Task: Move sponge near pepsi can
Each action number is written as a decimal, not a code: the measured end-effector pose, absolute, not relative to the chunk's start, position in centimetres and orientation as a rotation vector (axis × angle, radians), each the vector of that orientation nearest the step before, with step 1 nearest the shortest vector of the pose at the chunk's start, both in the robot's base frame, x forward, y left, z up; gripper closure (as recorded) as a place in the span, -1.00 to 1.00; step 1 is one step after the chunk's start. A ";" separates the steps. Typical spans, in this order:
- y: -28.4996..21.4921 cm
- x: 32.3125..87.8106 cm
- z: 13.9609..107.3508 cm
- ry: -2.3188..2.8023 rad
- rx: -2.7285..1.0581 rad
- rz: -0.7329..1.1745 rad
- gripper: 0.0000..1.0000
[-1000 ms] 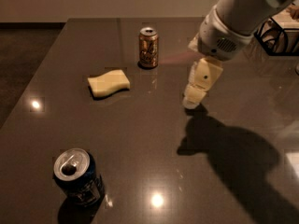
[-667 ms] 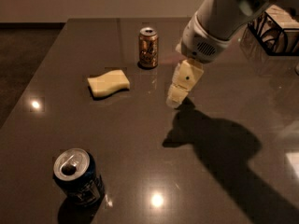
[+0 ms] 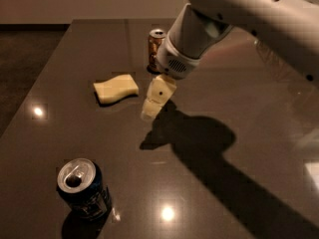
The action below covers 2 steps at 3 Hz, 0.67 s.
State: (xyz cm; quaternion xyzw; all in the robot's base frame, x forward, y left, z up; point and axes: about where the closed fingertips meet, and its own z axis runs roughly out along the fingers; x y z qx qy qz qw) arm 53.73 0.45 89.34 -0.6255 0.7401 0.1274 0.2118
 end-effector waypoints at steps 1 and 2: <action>3.4 54.9 87.2 2.061 -1.737 0.375 -1.00; 5.2 56.2 85.6 2.073 -1.738 0.400 -1.00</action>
Offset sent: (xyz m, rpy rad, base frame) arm 0.0479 0.0693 -0.0579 0.0222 0.0761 -0.0009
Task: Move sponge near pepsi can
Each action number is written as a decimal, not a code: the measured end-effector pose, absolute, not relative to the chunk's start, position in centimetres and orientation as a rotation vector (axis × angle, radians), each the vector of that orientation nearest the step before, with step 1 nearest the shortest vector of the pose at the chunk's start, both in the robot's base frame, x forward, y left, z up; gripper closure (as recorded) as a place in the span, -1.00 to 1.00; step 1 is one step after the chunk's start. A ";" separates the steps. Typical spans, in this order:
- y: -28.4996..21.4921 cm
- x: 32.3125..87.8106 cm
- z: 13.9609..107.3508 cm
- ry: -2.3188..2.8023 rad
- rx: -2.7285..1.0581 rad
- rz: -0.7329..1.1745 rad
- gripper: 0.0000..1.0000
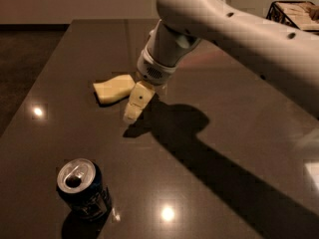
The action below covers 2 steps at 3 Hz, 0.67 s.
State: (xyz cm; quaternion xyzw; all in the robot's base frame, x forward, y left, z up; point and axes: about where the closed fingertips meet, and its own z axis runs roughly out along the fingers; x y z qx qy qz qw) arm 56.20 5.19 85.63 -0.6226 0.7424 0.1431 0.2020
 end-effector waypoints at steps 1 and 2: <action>6.2 57.6 84.6 2.093 -1.734 0.434 -1.00; 7.1 58.8 84.1 2.117 -1.706 0.462 -0.97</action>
Offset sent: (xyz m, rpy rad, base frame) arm 0.0386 0.0221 -0.0181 0.0365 0.0734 -0.0466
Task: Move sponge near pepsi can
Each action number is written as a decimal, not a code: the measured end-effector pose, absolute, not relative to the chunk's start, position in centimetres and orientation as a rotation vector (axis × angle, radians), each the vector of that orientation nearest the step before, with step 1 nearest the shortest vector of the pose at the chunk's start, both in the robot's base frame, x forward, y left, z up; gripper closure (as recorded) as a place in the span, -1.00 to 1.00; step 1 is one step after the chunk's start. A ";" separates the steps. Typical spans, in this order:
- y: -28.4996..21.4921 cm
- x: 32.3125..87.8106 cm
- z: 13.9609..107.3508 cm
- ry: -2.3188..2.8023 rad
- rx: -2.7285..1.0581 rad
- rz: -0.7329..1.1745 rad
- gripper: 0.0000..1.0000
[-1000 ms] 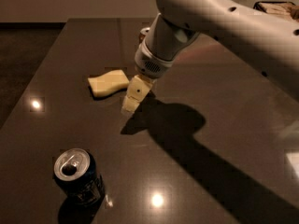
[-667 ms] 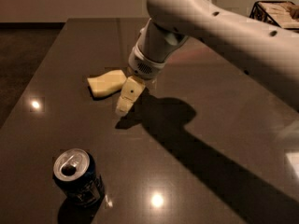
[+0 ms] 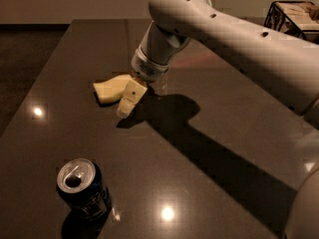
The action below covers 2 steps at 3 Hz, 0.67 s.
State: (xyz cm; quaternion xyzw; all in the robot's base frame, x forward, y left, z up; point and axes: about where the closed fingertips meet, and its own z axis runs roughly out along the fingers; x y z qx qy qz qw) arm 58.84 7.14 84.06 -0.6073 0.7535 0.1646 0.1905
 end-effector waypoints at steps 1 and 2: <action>7.8 59.2 84.0 2.126 -1.693 0.458 -0.50; 8.4 59.1 84.4 2.125 -1.687 0.473 -0.06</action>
Offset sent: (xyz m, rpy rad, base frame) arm 0.0039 0.0171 0.0120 0.0253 0.0089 -0.0200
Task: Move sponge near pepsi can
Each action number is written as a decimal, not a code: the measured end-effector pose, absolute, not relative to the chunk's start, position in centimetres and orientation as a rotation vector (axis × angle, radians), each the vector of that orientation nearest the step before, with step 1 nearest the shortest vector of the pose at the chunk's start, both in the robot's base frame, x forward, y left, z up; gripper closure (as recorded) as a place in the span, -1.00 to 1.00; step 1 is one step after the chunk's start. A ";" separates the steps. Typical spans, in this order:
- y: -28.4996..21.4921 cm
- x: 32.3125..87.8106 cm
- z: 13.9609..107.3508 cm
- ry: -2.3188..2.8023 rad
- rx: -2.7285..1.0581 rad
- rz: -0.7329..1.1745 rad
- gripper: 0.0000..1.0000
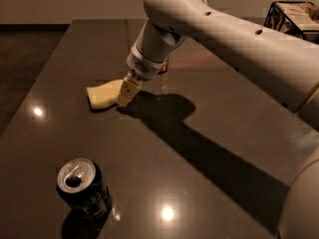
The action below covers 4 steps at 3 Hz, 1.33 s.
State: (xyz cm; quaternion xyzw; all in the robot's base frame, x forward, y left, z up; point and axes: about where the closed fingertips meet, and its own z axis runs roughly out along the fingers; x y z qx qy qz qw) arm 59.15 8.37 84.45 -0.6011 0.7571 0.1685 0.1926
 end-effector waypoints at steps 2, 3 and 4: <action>6.6 57.1 87.3 2.072 -1.715 0.551 0.87; 4.4 53.6 88.8 2.013 -1.813 0.582 1.00; 2.7 49.1 89.4 1.942 -1.946 0.561 1.00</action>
Offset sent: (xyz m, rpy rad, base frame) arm -0.0411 -0.0475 0.0567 0.0759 0.0148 0.1057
